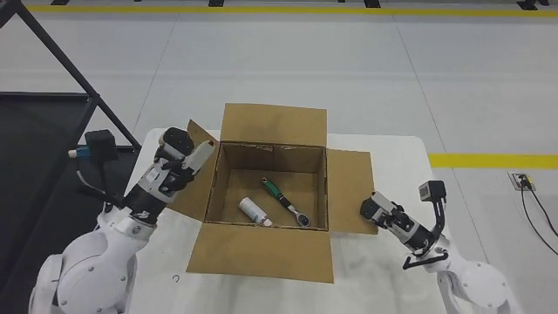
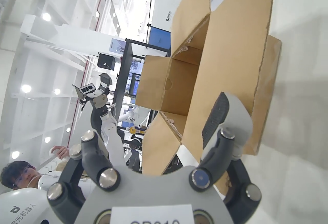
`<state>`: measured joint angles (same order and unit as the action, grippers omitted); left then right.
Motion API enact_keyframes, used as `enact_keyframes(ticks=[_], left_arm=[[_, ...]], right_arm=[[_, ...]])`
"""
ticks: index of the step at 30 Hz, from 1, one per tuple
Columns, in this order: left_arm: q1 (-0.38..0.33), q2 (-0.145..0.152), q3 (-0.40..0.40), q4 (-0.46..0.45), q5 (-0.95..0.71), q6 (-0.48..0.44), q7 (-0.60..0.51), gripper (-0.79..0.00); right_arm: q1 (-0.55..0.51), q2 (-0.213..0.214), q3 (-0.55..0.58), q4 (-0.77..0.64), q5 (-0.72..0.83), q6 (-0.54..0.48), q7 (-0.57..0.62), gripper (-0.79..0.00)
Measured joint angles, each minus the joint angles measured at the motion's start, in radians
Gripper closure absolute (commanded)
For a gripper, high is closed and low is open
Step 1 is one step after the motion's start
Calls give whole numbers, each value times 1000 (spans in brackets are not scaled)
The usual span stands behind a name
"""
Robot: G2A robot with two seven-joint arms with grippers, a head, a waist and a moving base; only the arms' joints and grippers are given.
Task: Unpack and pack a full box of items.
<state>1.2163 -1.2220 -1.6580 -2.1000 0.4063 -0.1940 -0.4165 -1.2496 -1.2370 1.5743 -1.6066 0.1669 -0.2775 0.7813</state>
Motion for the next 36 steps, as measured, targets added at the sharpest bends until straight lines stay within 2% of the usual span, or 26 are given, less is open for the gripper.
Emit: enact_keyframes(ticks=[5,8,12,16,20,24,30,36], left_arm=[[131,4,-147,-21,-53,-33,61,-785],[184,6,-203,-19,-90,-51,80,-785],[228,7,-244,-15,-129,-77,87,-785],[255,9,-259,-14,-155,-101,84,-785],[280,10,-278,-16,-176,-130,93,-785],[312,10,-316,-10,-214,-156,113,-785],[377,10,-382,1,-255,-197,128,-785],[441,8,-436,8,-295,-237,139,-785]], right_arm=[[8,5,-37,-7,-42,56,32,-785],[14,7,-58,-9,-61,83,46,-785],[20,10,-80,-20,-92,111,46,-785],[14,11,-79,-60,-92,111,-5,-785],[0,11,-81,-157,-93,100,-71,-785],[28,11,-123,-256,-158,143,-85,-785],[181,5,-285,-336,-362,276,-24,-785],[421,-29,-505,-244,-507,432,-10,-785]])
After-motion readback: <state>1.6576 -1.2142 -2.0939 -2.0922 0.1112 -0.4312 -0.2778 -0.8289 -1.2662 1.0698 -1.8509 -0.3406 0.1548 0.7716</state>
